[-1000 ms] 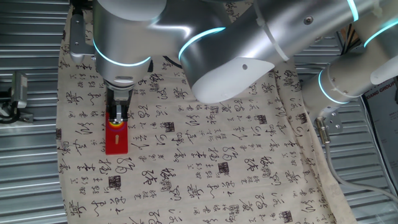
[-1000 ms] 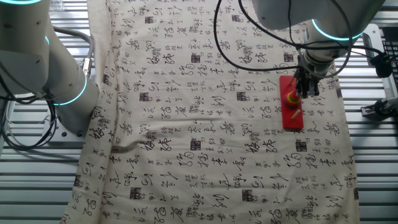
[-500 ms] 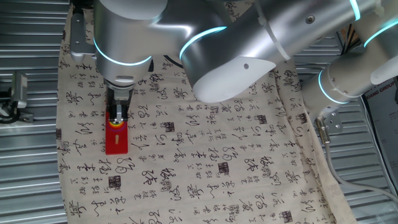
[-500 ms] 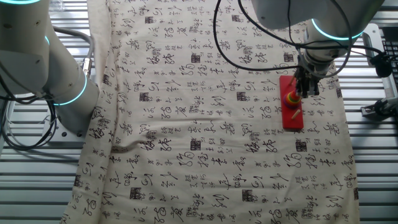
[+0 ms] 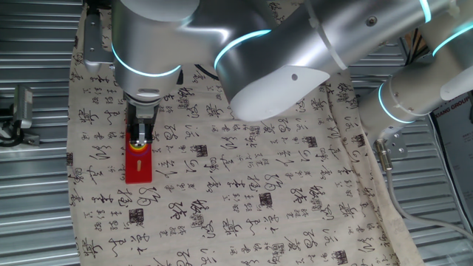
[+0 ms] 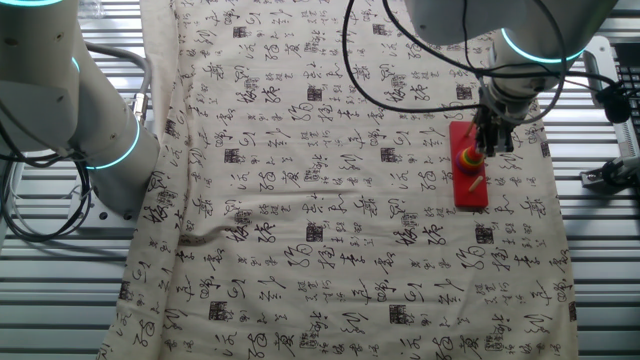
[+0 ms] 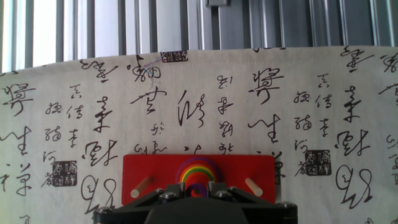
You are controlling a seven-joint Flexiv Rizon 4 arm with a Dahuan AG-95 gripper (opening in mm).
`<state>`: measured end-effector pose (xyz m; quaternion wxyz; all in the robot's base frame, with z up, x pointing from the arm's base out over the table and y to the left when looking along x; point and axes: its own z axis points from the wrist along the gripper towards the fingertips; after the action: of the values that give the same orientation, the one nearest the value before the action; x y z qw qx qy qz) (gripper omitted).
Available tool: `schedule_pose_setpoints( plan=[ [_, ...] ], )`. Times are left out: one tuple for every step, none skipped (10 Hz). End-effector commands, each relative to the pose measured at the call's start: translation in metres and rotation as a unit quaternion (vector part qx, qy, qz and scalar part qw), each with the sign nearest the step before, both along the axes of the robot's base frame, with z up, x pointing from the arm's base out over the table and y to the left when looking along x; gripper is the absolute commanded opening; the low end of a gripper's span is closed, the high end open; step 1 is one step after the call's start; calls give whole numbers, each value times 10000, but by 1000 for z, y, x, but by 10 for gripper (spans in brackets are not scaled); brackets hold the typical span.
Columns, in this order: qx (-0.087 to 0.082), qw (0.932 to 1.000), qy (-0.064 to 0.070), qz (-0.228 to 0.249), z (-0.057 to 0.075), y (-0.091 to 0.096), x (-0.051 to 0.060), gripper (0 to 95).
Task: Take out one Hanoi block and throw it aside
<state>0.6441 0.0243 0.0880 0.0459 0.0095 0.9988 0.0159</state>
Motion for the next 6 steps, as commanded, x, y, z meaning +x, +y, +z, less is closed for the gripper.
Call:
schedule_pose_setpoints(
  plan=[
    [4,10000,11,-4,1,0,0,0],
    [13,10000,10,-12,2,0,0,0],
    [11,10000,14,-14,2,0,-1,0],
    [16,10000,16,-24,3,0,-1,0],
    [11,10000,23,-30,3,0,-2,0],
    [12,10000,31,-40,4,0,-3,0]
  ],
)
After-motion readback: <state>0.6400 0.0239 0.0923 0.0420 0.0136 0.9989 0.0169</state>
